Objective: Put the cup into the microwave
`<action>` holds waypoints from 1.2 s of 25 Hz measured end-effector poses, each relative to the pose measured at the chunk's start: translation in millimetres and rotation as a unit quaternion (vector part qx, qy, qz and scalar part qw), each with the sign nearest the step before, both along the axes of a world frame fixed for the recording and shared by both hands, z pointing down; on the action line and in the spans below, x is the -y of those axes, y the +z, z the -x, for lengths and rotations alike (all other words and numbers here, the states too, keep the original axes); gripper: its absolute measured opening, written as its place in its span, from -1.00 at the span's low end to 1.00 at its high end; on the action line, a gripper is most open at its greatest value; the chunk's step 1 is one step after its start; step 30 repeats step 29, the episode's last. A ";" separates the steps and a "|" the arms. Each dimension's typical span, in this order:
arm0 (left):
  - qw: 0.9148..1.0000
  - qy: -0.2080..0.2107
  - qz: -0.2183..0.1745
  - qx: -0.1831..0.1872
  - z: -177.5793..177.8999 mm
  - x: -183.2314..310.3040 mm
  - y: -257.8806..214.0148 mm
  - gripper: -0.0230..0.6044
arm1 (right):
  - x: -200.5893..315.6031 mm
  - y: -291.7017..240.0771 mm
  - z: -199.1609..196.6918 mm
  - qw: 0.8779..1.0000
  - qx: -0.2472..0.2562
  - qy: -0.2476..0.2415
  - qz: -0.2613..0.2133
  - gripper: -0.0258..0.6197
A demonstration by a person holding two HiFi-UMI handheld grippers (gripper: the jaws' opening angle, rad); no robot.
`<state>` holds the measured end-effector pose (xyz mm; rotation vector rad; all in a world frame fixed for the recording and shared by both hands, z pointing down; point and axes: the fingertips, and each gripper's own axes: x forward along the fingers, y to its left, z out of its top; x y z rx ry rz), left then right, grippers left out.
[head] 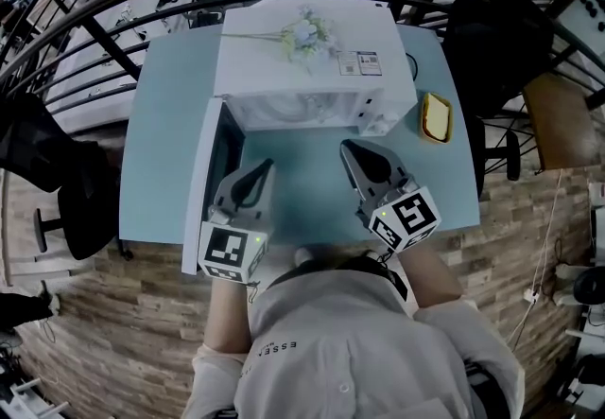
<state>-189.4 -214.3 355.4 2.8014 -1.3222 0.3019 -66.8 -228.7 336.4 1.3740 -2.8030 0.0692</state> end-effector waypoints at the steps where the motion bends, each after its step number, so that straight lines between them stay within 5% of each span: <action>1: 1.000 -0.001 -0.001 0.001 0.7 0.1 -0.3 -0.92 | -0.3 0.3 0.8 1.000 -0.001 -0.001 -0.001 -0.87; 30: 1.000 -0.010 -0.016 -0.005 4.4 3.5 -15.2 -0.92 | 1.0 2.8 2.6 1.000 -0.001 0.020 -0.013 -0.87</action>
